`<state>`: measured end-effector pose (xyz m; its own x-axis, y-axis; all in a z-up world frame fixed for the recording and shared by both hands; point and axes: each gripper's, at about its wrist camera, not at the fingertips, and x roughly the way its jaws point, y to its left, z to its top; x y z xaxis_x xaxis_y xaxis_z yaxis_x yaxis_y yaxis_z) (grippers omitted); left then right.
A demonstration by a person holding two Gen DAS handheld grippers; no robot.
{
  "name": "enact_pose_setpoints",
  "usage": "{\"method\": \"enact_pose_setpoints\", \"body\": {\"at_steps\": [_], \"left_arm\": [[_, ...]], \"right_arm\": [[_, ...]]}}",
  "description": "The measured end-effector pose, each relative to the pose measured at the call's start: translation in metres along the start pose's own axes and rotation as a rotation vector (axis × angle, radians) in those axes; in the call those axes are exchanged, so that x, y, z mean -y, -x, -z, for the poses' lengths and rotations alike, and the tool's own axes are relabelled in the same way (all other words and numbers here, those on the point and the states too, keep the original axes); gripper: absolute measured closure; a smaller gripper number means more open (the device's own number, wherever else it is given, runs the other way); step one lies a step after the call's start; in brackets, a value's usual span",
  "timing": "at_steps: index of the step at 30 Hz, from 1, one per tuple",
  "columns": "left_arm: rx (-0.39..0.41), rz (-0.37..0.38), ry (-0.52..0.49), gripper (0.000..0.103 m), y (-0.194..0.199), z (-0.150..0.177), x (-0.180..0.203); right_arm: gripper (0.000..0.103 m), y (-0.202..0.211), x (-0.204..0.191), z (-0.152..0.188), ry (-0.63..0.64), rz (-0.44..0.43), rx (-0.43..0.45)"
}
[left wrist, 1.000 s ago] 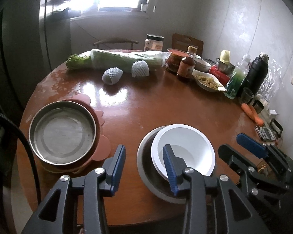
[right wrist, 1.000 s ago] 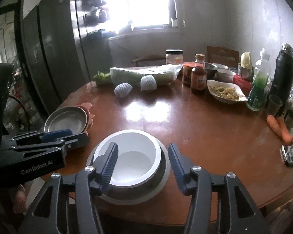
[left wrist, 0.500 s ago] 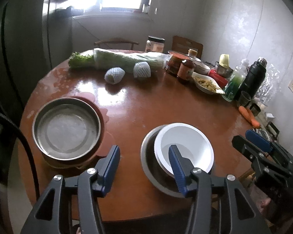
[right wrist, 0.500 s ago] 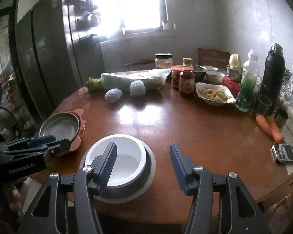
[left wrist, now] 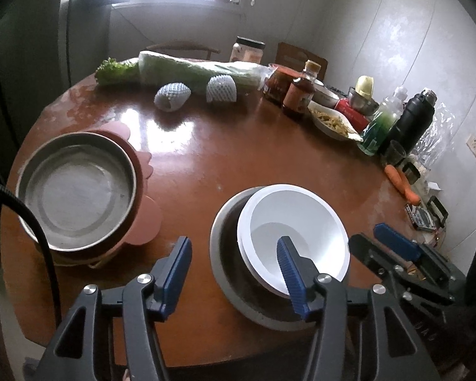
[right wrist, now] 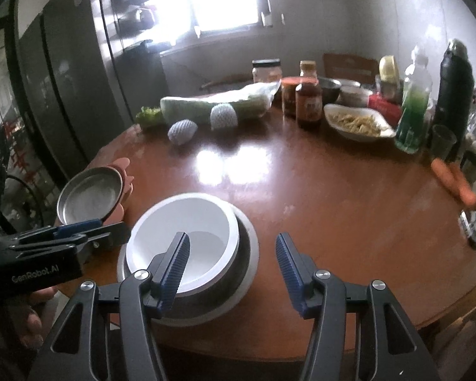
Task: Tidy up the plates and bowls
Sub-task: 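Move the left gripper to the steel bowl rim and grasp it, then lift the steel bowl stack with the left gripper toward the pink plate stack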
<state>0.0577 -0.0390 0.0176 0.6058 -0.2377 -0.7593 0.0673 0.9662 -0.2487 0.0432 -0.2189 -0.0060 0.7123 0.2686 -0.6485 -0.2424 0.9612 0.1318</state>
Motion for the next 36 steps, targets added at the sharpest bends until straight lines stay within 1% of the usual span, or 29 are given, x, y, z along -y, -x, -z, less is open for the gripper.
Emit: {"method": "enact_pose_setpoints", "body": {"at_steps": [2,7,16,21,27,36], "left_arm": [[-0.003,0.015,0.005,0.047,-0.003,-0.001,-0.001],[-0.009,0.014,0.007,0.047,-0.012,-0.004,-0.004],[-0.056,0.036,0.003,0.047,-0.035,-0.004,-0.006],[-0.073,0.046,0.006,0.047,-0.043,-0.003,-0.009],[-0.078,0.051,0.011,0.047,-0.047,-0.004,-0.011],[-0.085,0.067,0.027,0.044,-0.050,-0.004,-0.014]], "right_arm": [[0.045,-0.006,0.001,0.001,-0.008,-0.006,-0.013],[0.045,-0.017,0.003,0.002,-0.025,-0.034,-0.029],[0.045,-0.041,0.016,0.006,-0.080,-0.050,-0.091],[0.045,-0.051,0.018,0.008,-0.120,-0.089,-0.119],[0.045,-0.056,0.017,0.009,-0.139,-0.110,-0.136],[0.045,-0.063,0.018,0.009,-0.158,-0.130,-0.148]]}}
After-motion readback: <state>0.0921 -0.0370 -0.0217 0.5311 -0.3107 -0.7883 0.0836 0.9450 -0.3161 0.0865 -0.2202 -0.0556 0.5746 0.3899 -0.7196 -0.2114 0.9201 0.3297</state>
